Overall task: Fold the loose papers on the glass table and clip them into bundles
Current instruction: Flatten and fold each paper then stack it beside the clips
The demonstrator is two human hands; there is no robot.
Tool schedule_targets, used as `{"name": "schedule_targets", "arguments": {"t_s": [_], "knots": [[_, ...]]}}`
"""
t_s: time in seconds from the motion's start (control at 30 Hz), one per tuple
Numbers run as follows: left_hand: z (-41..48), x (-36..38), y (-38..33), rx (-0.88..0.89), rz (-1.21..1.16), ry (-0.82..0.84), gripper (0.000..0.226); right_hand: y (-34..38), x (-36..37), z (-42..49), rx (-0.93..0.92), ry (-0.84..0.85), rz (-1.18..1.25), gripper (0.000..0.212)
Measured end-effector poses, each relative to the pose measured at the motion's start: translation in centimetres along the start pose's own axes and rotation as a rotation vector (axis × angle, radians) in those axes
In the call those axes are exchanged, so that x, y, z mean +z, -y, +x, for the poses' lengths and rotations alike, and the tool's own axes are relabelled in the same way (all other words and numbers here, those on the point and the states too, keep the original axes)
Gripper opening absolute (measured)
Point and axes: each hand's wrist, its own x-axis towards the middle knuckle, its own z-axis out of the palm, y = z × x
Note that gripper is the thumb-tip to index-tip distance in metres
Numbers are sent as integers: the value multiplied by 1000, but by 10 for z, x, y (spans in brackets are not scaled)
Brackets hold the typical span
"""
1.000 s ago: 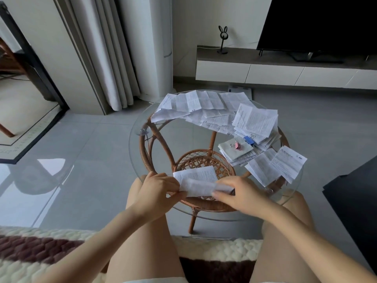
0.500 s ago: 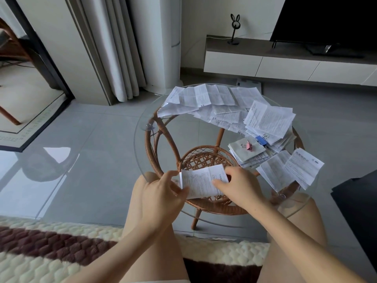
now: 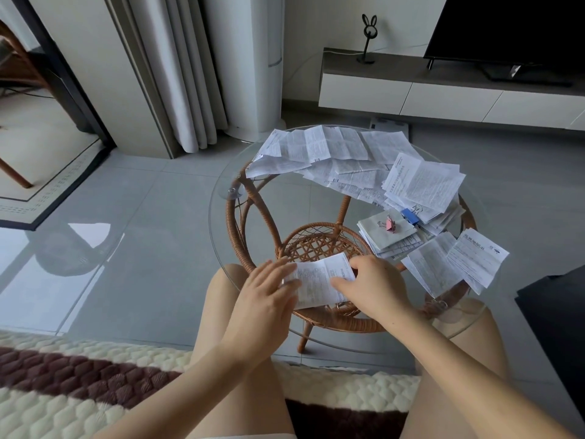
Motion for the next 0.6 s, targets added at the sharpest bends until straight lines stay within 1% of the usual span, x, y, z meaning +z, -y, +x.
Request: {"name": "schedule_targets", "arguments": {"t_s": [0.07, 0.13, 0.23, 0.33, 0.47, 0.6], "knots": [[2, 3, 2, 119, -28, 96, 33, 0, 0, 1, 9, 13, 1, 31], [2, 5, 3, 126, -48, 141, 45, 1, -1, 1, 14, 23, 2, 31], [3, 2, 5, 70, -28, 142, 38, 2, -1, 0, 25, 29, -3, 30], [4, -2, 8, 52, 40, 166, 36, 5, -1, -2, 35, 22, -6, 28], [2, 0, 6, 76, 100, 170, 37, 12, -1, -10, 5, -60, -47, 25], [0, -1, 4, 119, 152, 122, 42, 13, -2, -11, 34, -81, -44, 24]]}}
